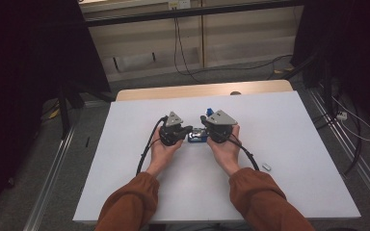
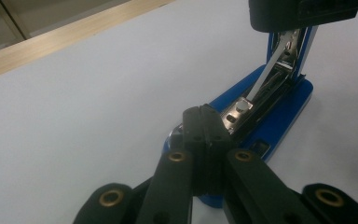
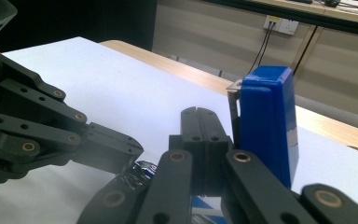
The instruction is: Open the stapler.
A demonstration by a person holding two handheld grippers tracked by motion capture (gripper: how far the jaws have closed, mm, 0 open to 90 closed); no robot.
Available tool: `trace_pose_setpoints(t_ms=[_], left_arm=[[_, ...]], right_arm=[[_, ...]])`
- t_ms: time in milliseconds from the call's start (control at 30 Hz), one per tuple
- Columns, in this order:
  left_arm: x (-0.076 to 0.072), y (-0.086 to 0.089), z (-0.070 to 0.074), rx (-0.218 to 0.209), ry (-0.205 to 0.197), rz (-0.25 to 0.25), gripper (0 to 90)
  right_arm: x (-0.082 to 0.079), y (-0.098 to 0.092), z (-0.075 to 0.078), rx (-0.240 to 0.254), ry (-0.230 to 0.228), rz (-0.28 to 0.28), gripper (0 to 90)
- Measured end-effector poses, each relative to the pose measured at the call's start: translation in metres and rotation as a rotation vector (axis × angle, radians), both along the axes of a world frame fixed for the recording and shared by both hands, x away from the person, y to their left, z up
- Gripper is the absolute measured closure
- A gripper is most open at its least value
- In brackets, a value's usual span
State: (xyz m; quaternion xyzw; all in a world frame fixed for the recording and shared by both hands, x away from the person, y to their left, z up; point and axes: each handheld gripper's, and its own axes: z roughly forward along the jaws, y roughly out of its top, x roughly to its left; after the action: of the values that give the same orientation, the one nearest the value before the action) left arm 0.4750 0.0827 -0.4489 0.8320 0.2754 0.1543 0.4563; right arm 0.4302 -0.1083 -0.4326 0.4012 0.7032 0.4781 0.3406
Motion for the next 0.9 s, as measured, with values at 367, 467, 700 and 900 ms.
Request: trace_pose_setpoints(t_ms=[367, 467, 700, 900], left_arm=[[-0.001, 0.000, 0.000, 0.007, -0.008, -0.001, 90.0], [0.000, 0.000, 0.000, 0.002, -0.007, 0.000, 90.0], [-0.001, 0.001, -0.001, -0.007, -0.002, 0.004, 90.0], [-0.001, -0.001, 0.000, -0.001, -0.007, 0.005, 90.0]], right_arm=[[-0.002, -0.007, 0.003, -0.007, 0.000, -0.011, 90.0], [-0.002, -0.009, 0.004, -0.007, -0.001, -0.013, 90.0], [-0.004, -0.017, 0.006, 0.007, 0.006, -0.024, 90.0], [-0.004, -0.021, 0.007, 0.016, 0.002, -0.037, 90.0]])
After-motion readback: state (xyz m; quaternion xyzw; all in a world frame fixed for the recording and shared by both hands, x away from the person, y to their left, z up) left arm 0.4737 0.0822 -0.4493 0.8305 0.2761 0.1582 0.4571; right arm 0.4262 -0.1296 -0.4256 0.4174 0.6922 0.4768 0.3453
